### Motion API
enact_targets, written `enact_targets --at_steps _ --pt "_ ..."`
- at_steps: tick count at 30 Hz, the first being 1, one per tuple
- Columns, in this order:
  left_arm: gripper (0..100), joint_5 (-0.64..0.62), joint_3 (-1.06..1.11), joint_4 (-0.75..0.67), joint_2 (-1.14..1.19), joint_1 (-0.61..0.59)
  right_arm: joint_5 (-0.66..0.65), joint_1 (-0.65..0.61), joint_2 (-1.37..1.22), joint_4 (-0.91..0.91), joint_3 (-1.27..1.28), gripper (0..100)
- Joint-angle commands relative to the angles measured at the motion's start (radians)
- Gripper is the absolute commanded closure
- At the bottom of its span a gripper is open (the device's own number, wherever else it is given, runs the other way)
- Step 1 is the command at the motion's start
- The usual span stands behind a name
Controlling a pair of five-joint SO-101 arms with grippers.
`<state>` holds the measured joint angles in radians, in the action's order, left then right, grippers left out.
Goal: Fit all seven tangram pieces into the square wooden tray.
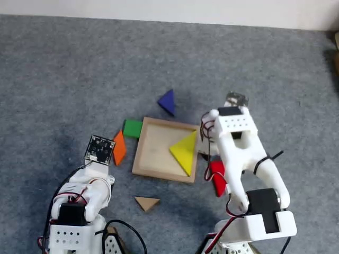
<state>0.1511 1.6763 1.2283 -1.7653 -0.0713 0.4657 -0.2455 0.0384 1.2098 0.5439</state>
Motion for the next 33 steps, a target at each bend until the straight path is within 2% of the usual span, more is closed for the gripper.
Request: enact_targets --at_steps 1,6,14,23,28,33 --pt "99 0.008 0.021 0.006 -0.053 -0.013 0.015 0.008 0.010 -0.148 0.073 62.7" --pt "99 0.008 0.021 0.006 -0.053 -0.013 0.015 0.008 0.010 -0.209 0.134 63.0" --pt "99 0.008 0.021 0.006 -0.053 -0.013 0.015 0.047 0.010 -0.251 0.139 74.5" --pt "99 0.008 0.021 0.006 -0.053 -0.013 0.008 0.045 0.021 -0.162 0.131 74.6" --pt "99 0.008 0.021 0.006 -0.053 -0.013 0.008 0.031 0.016 -0.160 0.130 72.7" --pt "99 0.008 0.021 0.006 -0.053 -0.013 0.014 -0.047 0.019 -0.116 0.130 60.8"
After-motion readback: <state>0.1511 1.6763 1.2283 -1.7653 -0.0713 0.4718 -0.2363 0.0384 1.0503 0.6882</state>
